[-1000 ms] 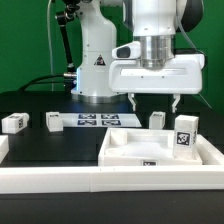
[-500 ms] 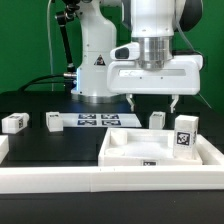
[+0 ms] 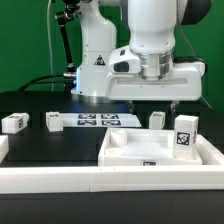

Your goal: Assemble square table

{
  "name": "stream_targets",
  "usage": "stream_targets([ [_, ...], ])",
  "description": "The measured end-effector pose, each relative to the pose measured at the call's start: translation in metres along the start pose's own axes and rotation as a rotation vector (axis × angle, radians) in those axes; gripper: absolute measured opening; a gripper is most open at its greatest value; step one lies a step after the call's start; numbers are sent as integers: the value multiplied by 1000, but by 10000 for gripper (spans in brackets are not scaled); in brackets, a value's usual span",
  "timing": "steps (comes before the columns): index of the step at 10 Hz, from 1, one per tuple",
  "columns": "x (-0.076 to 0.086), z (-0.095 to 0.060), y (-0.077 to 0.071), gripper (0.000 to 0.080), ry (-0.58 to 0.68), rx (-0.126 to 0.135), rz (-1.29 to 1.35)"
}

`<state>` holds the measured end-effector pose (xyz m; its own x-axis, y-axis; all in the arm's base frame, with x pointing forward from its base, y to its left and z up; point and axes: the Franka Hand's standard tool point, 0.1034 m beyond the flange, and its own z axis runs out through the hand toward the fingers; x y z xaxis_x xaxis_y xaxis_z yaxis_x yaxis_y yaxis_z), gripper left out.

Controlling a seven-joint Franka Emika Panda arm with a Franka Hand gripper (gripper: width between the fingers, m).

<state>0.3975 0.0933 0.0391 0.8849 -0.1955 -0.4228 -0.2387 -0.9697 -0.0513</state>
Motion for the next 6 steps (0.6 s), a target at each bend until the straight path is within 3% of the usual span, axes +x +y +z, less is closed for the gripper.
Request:
stream_targets([
  [6, -5, 9, -3, 649, -408, -13, 25],
])
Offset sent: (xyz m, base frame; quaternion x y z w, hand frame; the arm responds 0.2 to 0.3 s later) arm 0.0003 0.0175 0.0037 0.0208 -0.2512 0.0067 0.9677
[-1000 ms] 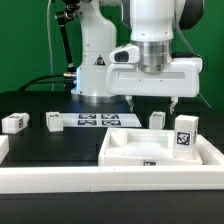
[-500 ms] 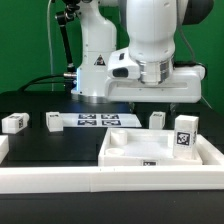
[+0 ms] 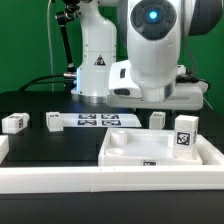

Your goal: Assemble square table

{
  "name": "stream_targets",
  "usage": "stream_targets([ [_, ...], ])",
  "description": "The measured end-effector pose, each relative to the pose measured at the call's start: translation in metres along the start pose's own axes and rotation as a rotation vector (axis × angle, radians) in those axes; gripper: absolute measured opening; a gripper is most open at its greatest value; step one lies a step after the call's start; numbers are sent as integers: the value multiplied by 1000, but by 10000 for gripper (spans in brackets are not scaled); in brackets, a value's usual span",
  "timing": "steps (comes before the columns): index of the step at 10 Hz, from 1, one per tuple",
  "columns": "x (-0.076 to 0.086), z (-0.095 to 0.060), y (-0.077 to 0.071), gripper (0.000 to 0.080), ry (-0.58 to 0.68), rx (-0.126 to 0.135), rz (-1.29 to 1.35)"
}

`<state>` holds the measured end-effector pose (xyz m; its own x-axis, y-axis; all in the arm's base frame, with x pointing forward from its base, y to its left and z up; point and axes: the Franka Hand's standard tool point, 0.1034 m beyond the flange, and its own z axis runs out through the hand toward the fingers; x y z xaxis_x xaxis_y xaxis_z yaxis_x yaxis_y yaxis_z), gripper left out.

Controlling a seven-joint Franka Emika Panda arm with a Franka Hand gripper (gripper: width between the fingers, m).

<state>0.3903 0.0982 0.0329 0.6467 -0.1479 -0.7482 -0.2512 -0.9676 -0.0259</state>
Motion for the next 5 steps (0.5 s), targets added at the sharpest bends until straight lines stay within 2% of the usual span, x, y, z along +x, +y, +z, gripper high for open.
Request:
stream_targets([
  [3, 4, 6, 3, 649, -126, -5, 18],
  [5, 5, 10, -1, 649, -114, -10, 15],
])
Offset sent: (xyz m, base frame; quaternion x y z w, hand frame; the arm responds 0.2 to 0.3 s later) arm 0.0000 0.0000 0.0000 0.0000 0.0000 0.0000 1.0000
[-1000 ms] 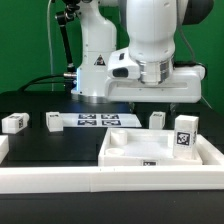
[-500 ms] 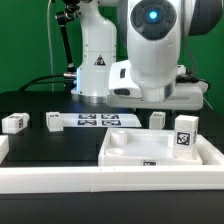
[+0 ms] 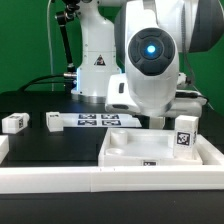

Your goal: Assemble square table

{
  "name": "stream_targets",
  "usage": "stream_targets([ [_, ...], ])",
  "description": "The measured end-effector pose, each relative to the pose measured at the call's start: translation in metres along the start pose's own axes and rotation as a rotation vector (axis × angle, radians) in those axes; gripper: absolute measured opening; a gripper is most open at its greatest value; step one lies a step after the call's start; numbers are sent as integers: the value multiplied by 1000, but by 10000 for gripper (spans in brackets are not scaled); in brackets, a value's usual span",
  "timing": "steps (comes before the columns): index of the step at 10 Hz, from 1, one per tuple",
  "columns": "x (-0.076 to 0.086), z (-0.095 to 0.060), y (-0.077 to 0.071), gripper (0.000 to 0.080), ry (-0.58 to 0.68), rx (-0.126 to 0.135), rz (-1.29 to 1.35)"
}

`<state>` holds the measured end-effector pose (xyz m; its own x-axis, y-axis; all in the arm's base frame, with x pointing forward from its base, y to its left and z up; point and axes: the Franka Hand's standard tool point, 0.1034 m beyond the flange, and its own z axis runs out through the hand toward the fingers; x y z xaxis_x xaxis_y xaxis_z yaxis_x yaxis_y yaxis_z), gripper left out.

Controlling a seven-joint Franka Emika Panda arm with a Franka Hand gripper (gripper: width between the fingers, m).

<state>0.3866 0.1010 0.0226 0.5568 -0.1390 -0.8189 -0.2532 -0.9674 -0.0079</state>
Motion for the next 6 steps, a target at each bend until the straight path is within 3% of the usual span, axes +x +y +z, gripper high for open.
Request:
stream_targets([
  [3, 1, 21, -1, 649, 5, -10, 5],
  [6, 0, 27, 0, 649, 3, -11, 7],
])
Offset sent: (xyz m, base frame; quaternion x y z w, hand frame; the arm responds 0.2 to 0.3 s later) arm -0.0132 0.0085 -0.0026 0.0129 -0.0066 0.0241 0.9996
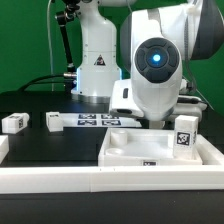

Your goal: Assemble square table

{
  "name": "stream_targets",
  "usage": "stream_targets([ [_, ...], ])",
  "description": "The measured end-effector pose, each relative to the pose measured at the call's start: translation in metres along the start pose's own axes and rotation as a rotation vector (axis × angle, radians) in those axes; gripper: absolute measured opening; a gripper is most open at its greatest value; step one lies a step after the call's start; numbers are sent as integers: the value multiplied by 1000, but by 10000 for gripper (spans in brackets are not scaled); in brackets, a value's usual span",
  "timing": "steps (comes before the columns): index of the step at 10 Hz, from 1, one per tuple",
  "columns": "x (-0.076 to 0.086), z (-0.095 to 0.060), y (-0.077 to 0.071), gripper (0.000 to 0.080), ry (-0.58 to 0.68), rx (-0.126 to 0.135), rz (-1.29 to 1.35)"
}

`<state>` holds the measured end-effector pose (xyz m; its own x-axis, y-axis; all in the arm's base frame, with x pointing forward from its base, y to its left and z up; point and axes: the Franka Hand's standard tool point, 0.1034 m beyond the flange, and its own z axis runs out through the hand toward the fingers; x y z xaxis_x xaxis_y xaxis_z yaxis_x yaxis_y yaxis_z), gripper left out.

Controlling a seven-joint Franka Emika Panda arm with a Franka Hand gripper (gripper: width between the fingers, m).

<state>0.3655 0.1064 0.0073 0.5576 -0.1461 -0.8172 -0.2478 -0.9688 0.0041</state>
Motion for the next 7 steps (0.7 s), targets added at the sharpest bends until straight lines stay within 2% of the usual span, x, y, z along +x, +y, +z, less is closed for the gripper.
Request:
stream_targets([
  [1, 1, 0, -1, 649, 4, 0, -1],
  [3, 2, -1, -3, 391, 8, 0, -6],
  [4, 2, 0, -5, 391, 8, -1, -9],
  [5, 1, 0, -5, 288, 8, -2, -11],
  [7, 2, 0, -5, 288, 8, -1, -11],
])
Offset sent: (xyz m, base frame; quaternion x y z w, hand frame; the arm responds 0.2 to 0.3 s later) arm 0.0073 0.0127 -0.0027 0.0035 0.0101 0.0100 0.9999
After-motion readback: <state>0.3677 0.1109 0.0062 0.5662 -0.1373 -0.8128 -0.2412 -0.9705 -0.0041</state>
